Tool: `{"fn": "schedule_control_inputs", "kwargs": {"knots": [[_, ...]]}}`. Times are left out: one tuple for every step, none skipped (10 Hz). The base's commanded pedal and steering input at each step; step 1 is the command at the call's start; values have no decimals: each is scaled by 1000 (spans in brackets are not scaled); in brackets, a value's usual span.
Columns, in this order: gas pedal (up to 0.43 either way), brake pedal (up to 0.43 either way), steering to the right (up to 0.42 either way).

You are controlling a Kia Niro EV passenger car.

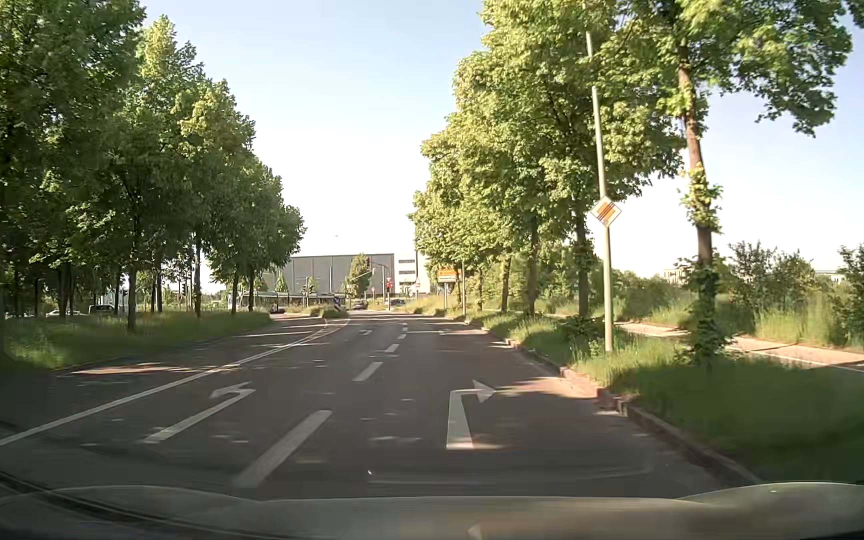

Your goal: Follow the waypoints while adhering to traffic rules and regulations

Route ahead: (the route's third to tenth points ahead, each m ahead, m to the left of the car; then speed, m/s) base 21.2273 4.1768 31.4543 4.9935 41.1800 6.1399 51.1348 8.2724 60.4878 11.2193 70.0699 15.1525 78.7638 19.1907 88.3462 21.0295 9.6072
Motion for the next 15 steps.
{"fn": "schedule_control_inputs", "kwargs": {"knots": [[0,0,-3],[0,0,-3],[0,0,-3],[0,0,-3],[0,0,-3],[0,0,-3],[0,0,-5],[0,0,-6],[0,0,-8],[0,0,-8],[0,0,-9],[0,0,-11],[0,0,-14],[0,43,-16],[0,79,-16]]}}
